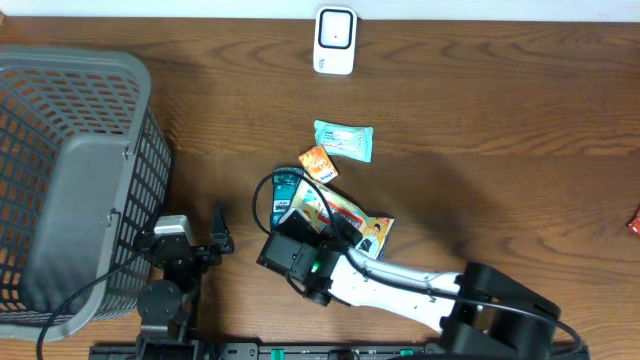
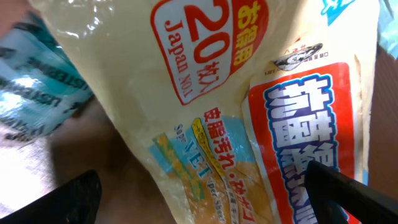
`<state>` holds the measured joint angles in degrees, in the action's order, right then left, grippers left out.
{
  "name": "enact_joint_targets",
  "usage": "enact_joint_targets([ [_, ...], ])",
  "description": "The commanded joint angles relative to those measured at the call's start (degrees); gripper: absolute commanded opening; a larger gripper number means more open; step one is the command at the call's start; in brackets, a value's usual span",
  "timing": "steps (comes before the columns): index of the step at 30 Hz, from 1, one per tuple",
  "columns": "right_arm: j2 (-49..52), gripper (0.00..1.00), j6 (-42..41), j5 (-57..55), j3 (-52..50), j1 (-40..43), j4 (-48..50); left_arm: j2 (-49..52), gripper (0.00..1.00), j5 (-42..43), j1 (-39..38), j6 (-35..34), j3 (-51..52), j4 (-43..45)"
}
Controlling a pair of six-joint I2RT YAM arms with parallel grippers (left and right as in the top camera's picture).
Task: Scan the item barcode
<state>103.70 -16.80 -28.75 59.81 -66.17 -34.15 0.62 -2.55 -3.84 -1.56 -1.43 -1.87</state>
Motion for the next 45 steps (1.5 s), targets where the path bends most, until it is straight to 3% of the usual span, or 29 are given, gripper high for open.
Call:
enact_joint_targets([
  [1, 2.3, 0.99, -5.5, -4.3, -0.5, -0.3, -0.2, -0.4, 1.00, -1.4, 0.3, -0.5, 1.2, -1.9],
  [6, 2.8, 0.98, -6.0, -3.6, -0.5, 0.2, -1.7, -0.4, 1.00, -1.4, 0.3, -0.5, 1.2, -1.9],
  [7, 2.8, 0.91, -6.1, -2.7, -0.5, 0.4, -2.3, -0.4, 1.00, -1.4, 0.3, -0.5, 1.2, -1.9],
  [11, 2.8, 0.45, -6.1, 5.1, -0.5, 2.1, -5.3, -0.4, 1.00, -1.4, 0.3, -0.5, 1.2, -1.9],
  [14, 2.8, 0.22, -5.5, 12.2, -0.5, 4.3, -6.0, -0.4, 1.00, -1.4, 0.3, -0.5, 1.2, -1.9],
  [18, 2.7, 0.01, -2.5, 19.9, 1.6, 7.6, -7.5, -0.4, 1.00, -1.4, 0.3, -0.5, 1.2, -1.9],
  [22, 2.1, 0.01, 2.1, 26.4, 8.0, 11.3, -12.7, -0.4, 1.00, -1.4, 0.3, -0.5, 1.2, -1.9],
  [27, 0.4, 0.02, 4.2, 19.9, 16.2, 13.1, -21.8, -0.4, 1.00, -1.4, 0.3, -0.5, 1.2, -1.9],
  [28, 0.0, 0.11, 4.2, 18.4, 17.0, 13.0, -22.9, -0.4, 1.00, -1.4, 0.3, -0.5, 1.2, -1.9],
  [29, -0.5, 0.26, 4.2, 16.5, 17.9, 12.9, -24.0, -0.4, 1.00, -1.4, 0.3, -0.5, 1.2, -1.9],
  [31, -1.4, 0.77, 4.5, 12.6, 18.3, 13.2, -25.2, -0.4, 1.00, -1.4, 0.3, -0.5, 1.2, -1.9],
  [32, -1.4, 0.82, 6.2, 12.5, 18.3, 13.8, -25.3, -0.4, 1.00, -1.4, 0.3, -0.5, 1.2, -1.9],
  [36, -1.4, 0.86, 15.6, 17.2, 17.4, 17.1, -25.0, -0.4, 1.00, -1.4, 0.3, -0.5, 1.2, -1.9],
  [41, -1.4, 0.79, 18.7, 18.8, 15.7, 19.0, -22.7, -0.4, 1.00, -1.4, 0.3, -0.5, 1.2, -1.9],
  [45, -1.4, 0.88, 20.8, 18.5, 12.0, 19.0, -15.7, -0.4, 1.00, -1.4, 0.3, -0.5, 1.2, -1.9],
])
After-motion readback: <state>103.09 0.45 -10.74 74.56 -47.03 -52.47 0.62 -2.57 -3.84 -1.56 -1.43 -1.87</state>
